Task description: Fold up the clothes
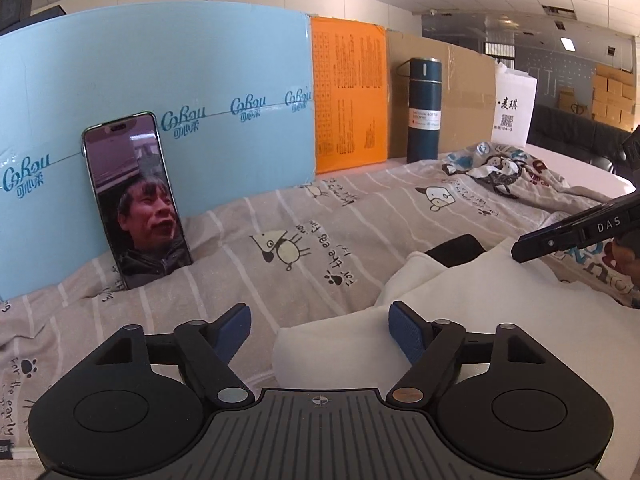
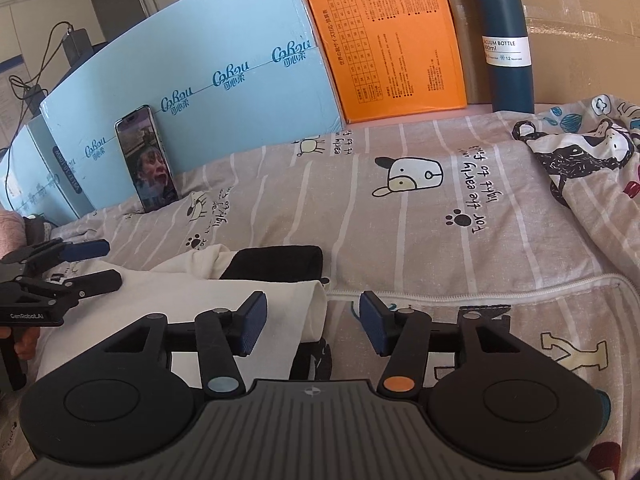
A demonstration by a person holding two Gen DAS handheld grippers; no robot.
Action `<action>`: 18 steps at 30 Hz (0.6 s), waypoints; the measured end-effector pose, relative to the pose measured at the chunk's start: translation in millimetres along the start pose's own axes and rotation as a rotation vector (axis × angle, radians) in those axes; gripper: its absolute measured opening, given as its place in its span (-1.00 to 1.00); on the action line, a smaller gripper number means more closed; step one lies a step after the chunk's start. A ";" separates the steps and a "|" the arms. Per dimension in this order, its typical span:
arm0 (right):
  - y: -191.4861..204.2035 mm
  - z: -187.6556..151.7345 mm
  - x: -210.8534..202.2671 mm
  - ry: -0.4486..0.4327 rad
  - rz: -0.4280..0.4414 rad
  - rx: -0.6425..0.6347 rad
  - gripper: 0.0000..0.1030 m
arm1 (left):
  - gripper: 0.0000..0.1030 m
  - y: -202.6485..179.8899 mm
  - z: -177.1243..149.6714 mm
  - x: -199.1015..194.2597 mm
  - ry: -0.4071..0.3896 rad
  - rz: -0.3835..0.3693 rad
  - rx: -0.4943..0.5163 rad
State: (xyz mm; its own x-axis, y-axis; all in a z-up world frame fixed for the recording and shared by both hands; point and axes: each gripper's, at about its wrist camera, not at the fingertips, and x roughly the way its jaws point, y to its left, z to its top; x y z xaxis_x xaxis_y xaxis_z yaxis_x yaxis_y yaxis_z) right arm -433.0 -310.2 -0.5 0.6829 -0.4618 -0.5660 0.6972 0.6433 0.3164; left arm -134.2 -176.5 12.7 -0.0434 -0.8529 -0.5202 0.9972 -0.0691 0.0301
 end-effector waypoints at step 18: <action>35.8 17.0 20.8 -0.116 -0.042 -0.176 -0.91 | -0.79 11.4 -8.9 0.0 -0.014 0.038 -0.051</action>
State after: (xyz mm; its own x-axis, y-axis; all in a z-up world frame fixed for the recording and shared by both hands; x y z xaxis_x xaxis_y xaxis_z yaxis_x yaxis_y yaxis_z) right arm -390.2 -307.1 12.0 0.6815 -0.5512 -0.4814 0.6839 0.7139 0.1507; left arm -122.3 -172.7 5.5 -0.0057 -0.8615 -0.5077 0.9999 -0.0103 0.0062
